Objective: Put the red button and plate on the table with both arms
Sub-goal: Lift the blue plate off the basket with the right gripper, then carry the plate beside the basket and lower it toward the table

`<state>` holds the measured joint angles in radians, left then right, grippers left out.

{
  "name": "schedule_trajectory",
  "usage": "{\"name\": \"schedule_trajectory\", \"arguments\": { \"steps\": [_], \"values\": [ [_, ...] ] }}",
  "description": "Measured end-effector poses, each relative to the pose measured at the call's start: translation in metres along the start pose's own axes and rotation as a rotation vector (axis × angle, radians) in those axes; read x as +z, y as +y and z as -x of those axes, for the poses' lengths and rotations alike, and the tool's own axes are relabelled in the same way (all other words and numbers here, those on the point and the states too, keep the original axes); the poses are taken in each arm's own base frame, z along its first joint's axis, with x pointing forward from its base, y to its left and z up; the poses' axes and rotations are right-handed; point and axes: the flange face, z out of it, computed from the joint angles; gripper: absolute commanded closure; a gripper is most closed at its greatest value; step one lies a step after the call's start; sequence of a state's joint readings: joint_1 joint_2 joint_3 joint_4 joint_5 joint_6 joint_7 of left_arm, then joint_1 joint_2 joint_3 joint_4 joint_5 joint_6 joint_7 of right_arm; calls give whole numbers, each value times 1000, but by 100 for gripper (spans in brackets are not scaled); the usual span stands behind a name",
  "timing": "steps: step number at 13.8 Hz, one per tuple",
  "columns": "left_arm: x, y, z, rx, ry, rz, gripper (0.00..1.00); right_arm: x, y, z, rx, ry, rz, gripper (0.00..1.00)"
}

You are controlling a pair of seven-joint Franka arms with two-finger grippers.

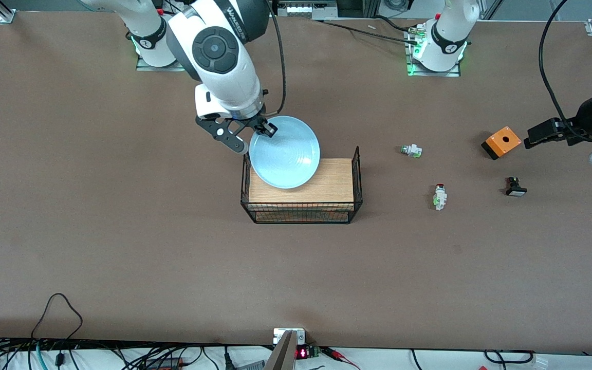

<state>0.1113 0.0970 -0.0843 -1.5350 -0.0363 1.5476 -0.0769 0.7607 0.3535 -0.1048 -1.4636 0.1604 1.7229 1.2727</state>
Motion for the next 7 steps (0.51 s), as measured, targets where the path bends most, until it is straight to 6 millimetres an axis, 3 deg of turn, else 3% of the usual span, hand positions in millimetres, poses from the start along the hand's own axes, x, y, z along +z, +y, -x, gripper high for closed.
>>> {"name": "schedule_trajectory", "arguments": {
  "steps": [3, 7],
  "values": [
    [0, 0, 0, 0, 0, 0, 0, -31, 21, -12, -48, -12, 45, 100],
    [0, 1, 0, 1, 0, 0, 0, -68, 54, -52, -170, -25, 69, 100]
  ]
}}
